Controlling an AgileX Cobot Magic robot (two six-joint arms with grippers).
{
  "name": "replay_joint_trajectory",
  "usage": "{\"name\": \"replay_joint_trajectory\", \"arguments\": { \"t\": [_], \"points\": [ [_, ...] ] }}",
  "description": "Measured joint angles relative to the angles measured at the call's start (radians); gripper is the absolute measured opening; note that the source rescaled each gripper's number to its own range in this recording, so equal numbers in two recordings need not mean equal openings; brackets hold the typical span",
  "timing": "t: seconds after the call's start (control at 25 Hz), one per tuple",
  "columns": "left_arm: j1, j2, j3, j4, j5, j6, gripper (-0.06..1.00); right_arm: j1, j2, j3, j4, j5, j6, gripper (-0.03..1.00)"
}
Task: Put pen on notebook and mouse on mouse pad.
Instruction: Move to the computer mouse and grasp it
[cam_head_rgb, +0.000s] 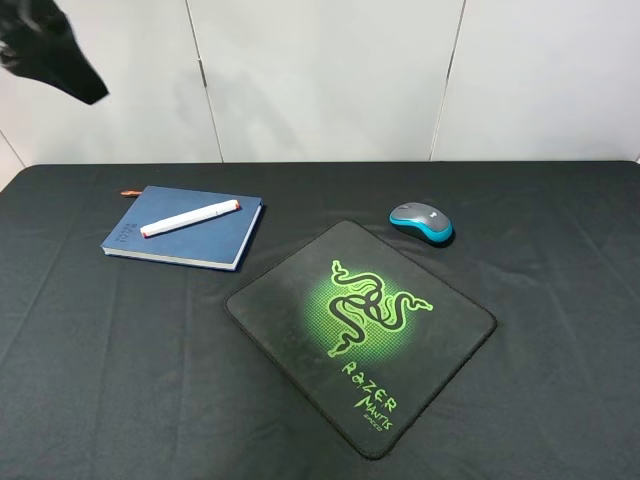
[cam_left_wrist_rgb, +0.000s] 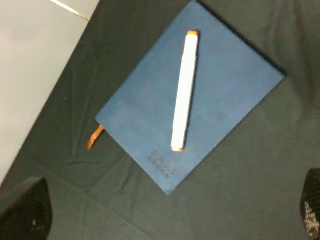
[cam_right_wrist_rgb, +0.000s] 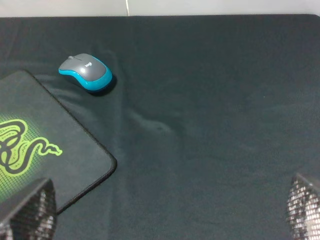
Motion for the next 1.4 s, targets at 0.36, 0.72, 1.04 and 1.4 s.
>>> {"name": "replay_joint_trajectory", "arguments": {
  "t": [0.36,0.72,1.04,1.4],
  "points": [
    [0.000,-0.320,0.244,-0.003,0.049,-0.222,0.99,0.000,0.000,0.000,0.000,0.000,0.000,1.00],
    [0.000,-0.723,0.483,-0.004,0.092,-0.472,0.99,0.000,0.000,0.000,0.000,0.000,0.000,1.00],
    [0.000,-1.063,0.614,-0.010,0.092,-0.674,0.99,0.000,0.000,0.000,0.000,0.000,0.000,1.00],
    [0.000,-1.226,0.663,-0.013,0.092,-0.771,0.99,0.000,0.000,0.000,0.000,0.000,0.000,1.00]
  ]
}}
